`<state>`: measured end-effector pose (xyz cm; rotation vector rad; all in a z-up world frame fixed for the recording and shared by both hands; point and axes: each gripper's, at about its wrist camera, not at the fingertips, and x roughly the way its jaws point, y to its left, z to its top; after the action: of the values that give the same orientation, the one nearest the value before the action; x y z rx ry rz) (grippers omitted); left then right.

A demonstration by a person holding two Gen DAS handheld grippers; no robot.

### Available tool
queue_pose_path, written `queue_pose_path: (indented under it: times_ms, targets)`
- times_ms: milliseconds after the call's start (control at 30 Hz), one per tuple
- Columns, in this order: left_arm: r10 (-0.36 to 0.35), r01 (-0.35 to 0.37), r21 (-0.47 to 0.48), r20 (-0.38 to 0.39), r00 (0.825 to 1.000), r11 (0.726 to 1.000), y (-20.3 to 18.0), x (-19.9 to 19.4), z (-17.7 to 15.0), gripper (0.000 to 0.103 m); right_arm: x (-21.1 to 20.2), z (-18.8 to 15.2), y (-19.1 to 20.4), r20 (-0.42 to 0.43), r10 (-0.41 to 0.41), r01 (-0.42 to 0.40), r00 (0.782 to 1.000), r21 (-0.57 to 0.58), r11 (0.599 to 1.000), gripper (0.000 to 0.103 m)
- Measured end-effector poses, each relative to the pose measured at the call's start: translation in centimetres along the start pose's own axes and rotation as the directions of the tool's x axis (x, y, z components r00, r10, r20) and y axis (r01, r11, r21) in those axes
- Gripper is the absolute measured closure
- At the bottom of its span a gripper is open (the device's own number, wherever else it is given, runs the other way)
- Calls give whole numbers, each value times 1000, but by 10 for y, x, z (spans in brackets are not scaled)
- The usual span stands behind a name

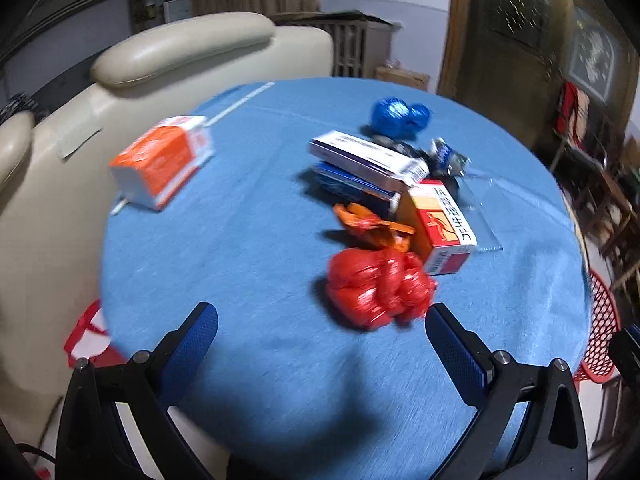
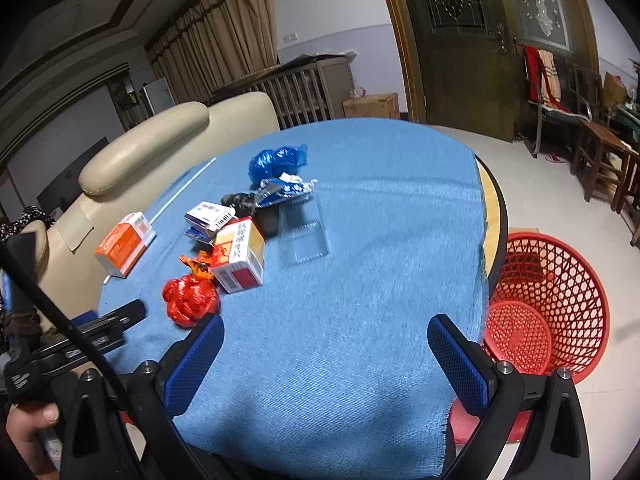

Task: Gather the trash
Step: 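Grasp the red plastic bag with the left tool while the right tool grasps the white-red medicine box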

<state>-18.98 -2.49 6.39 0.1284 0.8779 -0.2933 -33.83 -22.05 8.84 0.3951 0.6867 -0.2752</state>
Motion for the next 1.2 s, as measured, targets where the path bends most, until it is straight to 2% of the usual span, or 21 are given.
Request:
queue_pose_path:
  times_ms: [300,400,433,467,500,700,967,1033,1133,1200]
  targets:
    - [0,2,42,-55,998,999,-25,51,15,0,18,-6,-29,-26,-37,39,999,70,997,0]
    - [-43,44,15,-62,997,999,-19,61,13,3,29,-8,-31,-50,-29,33,998,82,996,0]
    - [-70,70,0,-55,996,998,-16,62,12,24,32,-8,-31,-56,-40,44,998,68,997,0]
    - [-100,100,-14,-62,993,995,-12,65,12,38,34,-9,-31,-65,-62,65,996,43,997,0]
    - [-119,117,-35,-69,990,993,-5,66,11,38,38,-8,-29,-68,-60,62,996,37,997,0]
    - [-92,90,-98,-9,996,991,28,51,3,42,58,7,0,-83,-26,23,996,-40,999,0]
    - [-78,78,-158,5,997,984,65,46,-3,42,105,31,72,-132,116,-131,984,-108,986,1]
    - [-80,80,-174,4,997,982,73,47,-4,41,118,35,87,-135,111,-129,985,-134,983,1]
    - [-82,80,-201,-1,997,976,86,45,-10,41,135,37,98,-143,92,-114,985,-150,982,11]
    - [-85,82,-211,-6,996,974,90,45,-11,41,146,38,98,-162,84,-107,983,-140,984,29]
